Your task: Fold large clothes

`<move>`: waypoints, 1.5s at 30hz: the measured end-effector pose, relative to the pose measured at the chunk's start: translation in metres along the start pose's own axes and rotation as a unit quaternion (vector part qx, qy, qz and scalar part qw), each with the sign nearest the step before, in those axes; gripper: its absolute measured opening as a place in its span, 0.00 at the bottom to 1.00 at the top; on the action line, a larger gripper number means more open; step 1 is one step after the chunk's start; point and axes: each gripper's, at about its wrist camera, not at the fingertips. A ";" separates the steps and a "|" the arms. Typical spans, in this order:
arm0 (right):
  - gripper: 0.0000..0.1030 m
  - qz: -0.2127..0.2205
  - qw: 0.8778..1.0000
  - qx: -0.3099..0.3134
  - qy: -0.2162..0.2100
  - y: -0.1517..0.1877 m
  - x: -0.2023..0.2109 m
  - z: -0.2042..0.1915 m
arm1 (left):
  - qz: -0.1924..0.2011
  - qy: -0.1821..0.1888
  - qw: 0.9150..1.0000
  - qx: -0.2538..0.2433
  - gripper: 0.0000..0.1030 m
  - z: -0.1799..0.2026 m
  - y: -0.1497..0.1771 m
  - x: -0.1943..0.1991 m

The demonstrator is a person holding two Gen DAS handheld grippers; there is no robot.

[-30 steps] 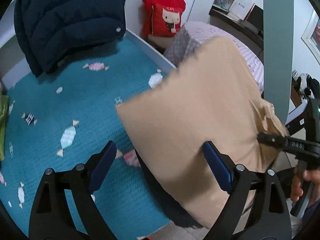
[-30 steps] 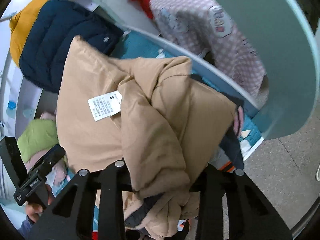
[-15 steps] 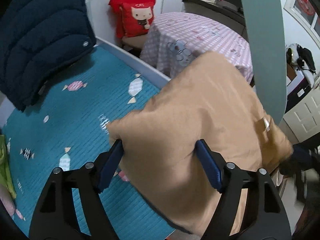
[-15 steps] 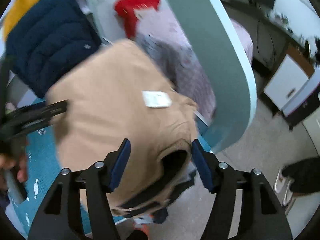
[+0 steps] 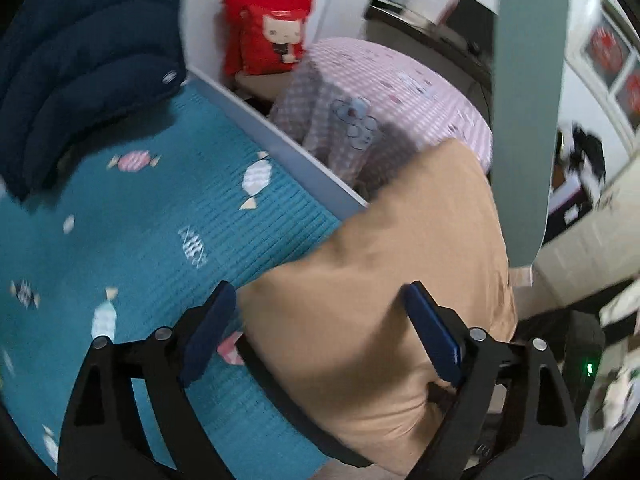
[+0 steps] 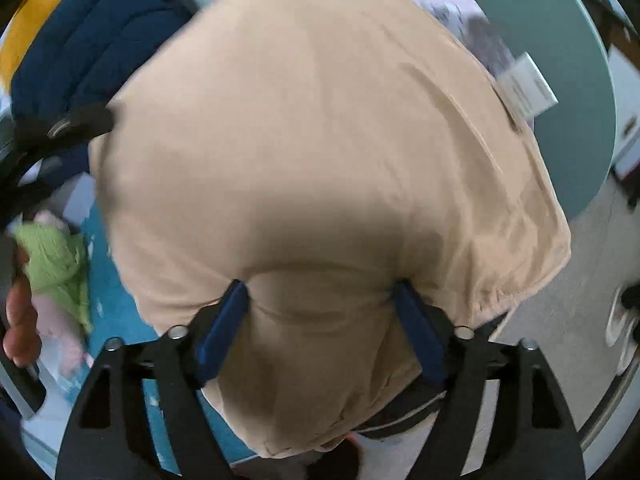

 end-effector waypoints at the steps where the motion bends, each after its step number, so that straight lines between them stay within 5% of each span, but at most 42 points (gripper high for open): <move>1: 0.73 0.009 1.000 -0.001 0.005 0.000 0.003 -0.001 | -0.001 -0.008 1.000 0.017 0.85 -0.012 0.005 0.004; 7: 0.73 0.061 0.992 0.041 0.099 0.019 0.025 -0.040 | 0.024 -0.098 0.994 0.047 0.87 -0.080 0.061 0.042; 11: 0.74 0.086 0.987 0.080 0.110 0.049 0.036 -0.081 | -0.003 -0.144 0.989 0.045 0.87 -0.114 0.111 0.048; 18: 0.74 0.100 0.983 0.112 0.104 0.122 0.031 -0.149 | -0.004 -0.142 0.989 0.027 0.90 -0.134 0.192 0.070; 23: 0.85 0.112 0.981 0.113 0.109 0.175 0.021 -0.176 | 0.008 -0.121 0.993 0.016 0.91 -0.148 0.251 0.087; 29: 0.89 0.140 0.972 0.144 0.120 0.247 0.006 -0.221 | 0.060 -0.126 0.990 0.021 0.94 -0.183 0.322 0.115; 38: 0.93 0.175 0.962 0.169 0.126 0.301 -0.016 -0.251 | 0.116 -0.138 0.984 0.014 0.95 -0.210 0.384 0.123; 45: 0.93 0.203 0.954 0.190 0.108 0.322 -0.010 -0.262 | 0.168 -0.155 0.973 0.022 0.95 -0.212 0.402 0.147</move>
Point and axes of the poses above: each gripper's, at about its wrist camera, not at the fingertips, and x roughly against the way its jaws point, z to its right, y to its underside, and after that the axes turned 3 degrees about -y, right-handed
